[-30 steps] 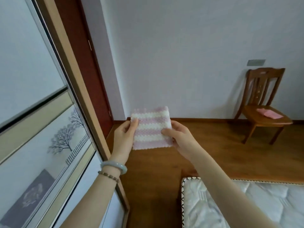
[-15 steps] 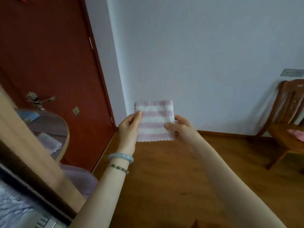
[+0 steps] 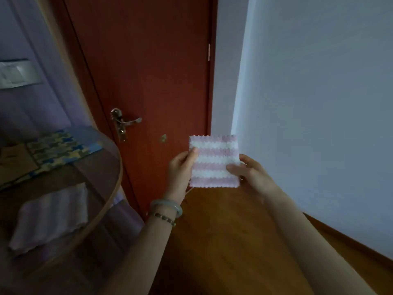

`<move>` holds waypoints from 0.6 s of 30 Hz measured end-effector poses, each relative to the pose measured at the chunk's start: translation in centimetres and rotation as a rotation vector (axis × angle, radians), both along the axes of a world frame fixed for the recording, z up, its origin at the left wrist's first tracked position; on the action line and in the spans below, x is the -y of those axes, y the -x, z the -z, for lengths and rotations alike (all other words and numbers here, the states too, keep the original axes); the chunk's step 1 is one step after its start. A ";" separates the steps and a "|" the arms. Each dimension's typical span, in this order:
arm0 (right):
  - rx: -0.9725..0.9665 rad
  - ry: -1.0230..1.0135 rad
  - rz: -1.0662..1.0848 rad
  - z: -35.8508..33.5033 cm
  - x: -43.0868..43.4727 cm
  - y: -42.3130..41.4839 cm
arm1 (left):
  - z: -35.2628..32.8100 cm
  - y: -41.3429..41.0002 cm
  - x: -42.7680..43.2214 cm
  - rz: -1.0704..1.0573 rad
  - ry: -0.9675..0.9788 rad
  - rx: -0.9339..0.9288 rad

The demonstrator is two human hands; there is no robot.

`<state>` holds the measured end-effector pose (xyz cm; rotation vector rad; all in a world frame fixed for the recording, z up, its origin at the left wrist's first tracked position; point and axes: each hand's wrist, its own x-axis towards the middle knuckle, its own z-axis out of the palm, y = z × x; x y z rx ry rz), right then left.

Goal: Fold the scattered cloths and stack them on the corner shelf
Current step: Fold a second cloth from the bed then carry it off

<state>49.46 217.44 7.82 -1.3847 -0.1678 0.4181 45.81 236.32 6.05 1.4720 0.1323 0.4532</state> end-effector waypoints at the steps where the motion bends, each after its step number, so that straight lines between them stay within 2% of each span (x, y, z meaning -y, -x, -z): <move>1: -0.010 -0.005 -0.048 0.0 -0.3 -2.0 | -0.1 -1.2 -0.1 -0.037 -0.018 -0.020; 5: -0.014 0.039 -0.275 -0.1 -2.6 -10.0 | -0.2 -5.3 -1.1 -0.230 0.019 -0.045; 9: -0.034 -0.002 -0.541 -0.1 -7.7 -15.7 | -0.2 -6.3 -3.4 -0.466 0.033 -0.074; 13: -0.039 -0.004 -0.752 1.0 -15.3 -16.5 | -0.1 -3.5 -6.8 -0.721 0.095 -0.082; 18: -0.080 -0.030 -1.015 1.2 -24.1 -13.4 | -1.0 0.7 -10.6 -1.035 0.130 -0.055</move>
